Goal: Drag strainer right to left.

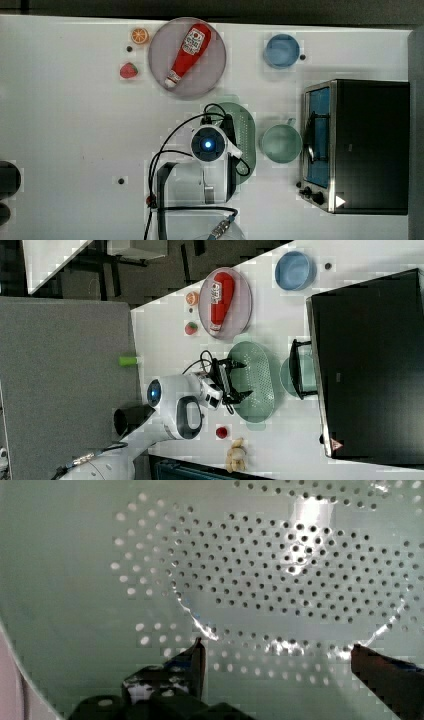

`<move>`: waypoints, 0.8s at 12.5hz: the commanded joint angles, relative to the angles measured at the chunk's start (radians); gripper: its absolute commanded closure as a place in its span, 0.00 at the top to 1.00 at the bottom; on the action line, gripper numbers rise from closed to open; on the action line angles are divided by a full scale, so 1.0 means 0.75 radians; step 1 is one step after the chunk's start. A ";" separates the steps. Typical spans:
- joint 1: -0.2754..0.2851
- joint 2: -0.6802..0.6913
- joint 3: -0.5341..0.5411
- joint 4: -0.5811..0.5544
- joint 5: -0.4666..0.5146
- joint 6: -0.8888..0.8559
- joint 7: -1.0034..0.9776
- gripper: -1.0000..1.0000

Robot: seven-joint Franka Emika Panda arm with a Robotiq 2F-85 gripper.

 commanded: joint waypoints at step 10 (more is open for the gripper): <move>0.188 0.008 0.143 0.006 0.010 0.024 0.512 1.00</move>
